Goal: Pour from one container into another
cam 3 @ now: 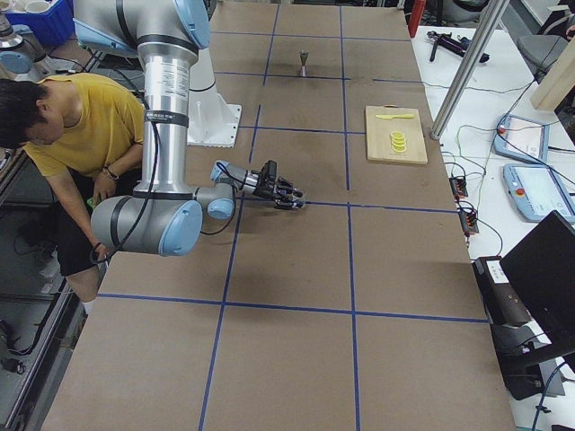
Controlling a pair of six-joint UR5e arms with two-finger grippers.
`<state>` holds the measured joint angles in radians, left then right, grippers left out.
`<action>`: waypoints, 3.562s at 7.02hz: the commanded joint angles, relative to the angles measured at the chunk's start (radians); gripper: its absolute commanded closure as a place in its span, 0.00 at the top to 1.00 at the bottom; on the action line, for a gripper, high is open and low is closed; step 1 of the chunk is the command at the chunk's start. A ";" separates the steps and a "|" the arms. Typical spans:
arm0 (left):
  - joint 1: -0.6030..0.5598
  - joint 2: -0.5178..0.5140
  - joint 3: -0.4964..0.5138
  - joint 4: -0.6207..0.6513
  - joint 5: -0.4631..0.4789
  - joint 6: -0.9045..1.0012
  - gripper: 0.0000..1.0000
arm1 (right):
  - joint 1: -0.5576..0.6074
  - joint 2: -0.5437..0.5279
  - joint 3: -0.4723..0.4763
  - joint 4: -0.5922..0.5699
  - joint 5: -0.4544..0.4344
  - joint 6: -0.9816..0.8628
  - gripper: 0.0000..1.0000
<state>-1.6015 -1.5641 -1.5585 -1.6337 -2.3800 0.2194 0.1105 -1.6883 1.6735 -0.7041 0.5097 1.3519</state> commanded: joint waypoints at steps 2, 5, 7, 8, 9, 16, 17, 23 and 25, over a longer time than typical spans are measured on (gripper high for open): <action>0.000 -0.001 0.000 0.000 0.001 0.000 1.00 | 0.000 0.006 -0.001 0.005 0.004 0.001 0.36; 0.000 -0.001 -0.008 0.002 0.002 0.000 1.00 | 0.001 0.012 0.005 0.005 0.001 0.001 1.00; 0.000 -0.001 -0.008 0.002 0.004 0.000 1.00 | 0.001 0.012 0.006 0.005 0.001 0.003 1.00; 0.000 -0.001 -0.009 0.002 0.004 0.000 1.00 | 0.000 0.012 0.008 0.006 0.001 0.003 1.00; 0.000 -0.001 -0.014 0.002 0.004 0.000 1.00 | 0.001 0.012 0.008 0.006 0.001 0.001 1.00; 0.000 -0.001 -0.015 0.002 0.002 0.000 1.00 | 0.001 0.027 0.019 0.006 0.004 -0.007 1.00; 0.000 -0.001 -0.015 0.002 0.001 0.000 1.00 | 0.001 0.033 0.005 0.005 0.004 -0.008 1.00; 0.000 -0.001 -0.015 0.002 0.002 0.000 1.00 | 0.012 0.013 0.008 0.005 0.004 -0.039 1.00; 0.000 -0.001 -0.015 0.002 0.002 0.000 1.00 | 0.014 -0.036 0.107 0.003 0.004 -0.103 1.00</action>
<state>-1.6015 -1.5646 -1.5739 -1.6321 -2.3777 0.2193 0.1223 -1.6918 1.7201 -0.6998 0.5132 1.2824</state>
